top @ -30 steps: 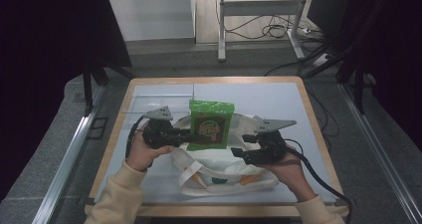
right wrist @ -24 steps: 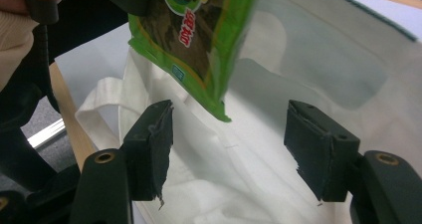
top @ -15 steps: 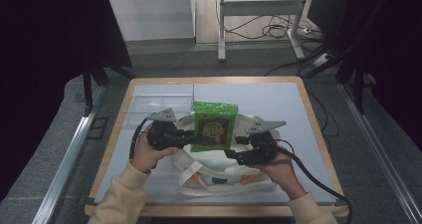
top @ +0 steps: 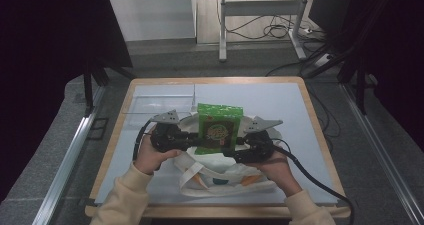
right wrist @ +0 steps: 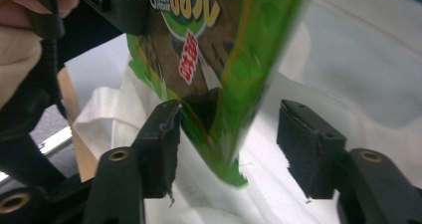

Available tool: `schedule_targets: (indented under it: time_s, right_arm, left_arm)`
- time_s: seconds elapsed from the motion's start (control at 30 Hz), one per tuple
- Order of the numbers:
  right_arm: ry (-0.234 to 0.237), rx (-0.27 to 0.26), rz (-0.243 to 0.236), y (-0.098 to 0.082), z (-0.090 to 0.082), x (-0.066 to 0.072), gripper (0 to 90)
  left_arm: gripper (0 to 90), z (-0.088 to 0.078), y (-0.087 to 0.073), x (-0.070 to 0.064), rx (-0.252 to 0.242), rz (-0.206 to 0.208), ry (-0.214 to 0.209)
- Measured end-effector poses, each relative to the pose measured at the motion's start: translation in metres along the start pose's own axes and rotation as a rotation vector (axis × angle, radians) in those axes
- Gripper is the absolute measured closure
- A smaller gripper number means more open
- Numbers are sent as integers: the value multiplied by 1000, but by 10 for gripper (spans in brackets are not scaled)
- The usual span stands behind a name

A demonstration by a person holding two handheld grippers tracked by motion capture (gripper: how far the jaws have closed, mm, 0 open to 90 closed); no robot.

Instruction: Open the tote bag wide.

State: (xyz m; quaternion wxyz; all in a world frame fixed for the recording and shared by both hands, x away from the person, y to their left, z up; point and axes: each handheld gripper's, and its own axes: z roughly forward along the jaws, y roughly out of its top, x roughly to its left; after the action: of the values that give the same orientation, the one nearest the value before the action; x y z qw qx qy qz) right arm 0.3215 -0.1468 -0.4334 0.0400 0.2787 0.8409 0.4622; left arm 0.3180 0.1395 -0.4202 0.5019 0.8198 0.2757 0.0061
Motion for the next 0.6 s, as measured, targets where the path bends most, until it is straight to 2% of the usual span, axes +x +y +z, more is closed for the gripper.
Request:
schedule_targets:
  time_s: [0.13,0.27,0.37,0.4,0.47,0.5,0.6]
  right_arm:
    - [38,-19,-12,0,4,-1,516]
    - [41,-19,-17,0,4,-1,574]
    - [51,-34,-11,2,1,-2,654]
    - [49,-41,-15,2,0,-2,665]
    - [53,-33,-16,3,-1,-3,684]
    - [47,-26,-24,3,-1,-3,706]
    - [48,-11,-34,2,0,-4,713]
  left_arm:
    - [747,5,-1,-1,13,10,-5]
    - [744,4,-2,2,20,7,1]
    - [738,5,-4,4,35,12,37]
    - [742,5,-5,4,31,5,36]
    - [758,4,-5,5,26,-2,47]
    - [799,3,-5,6,21,-6,45]
    - [795,3,-5,7,27,-3,39]
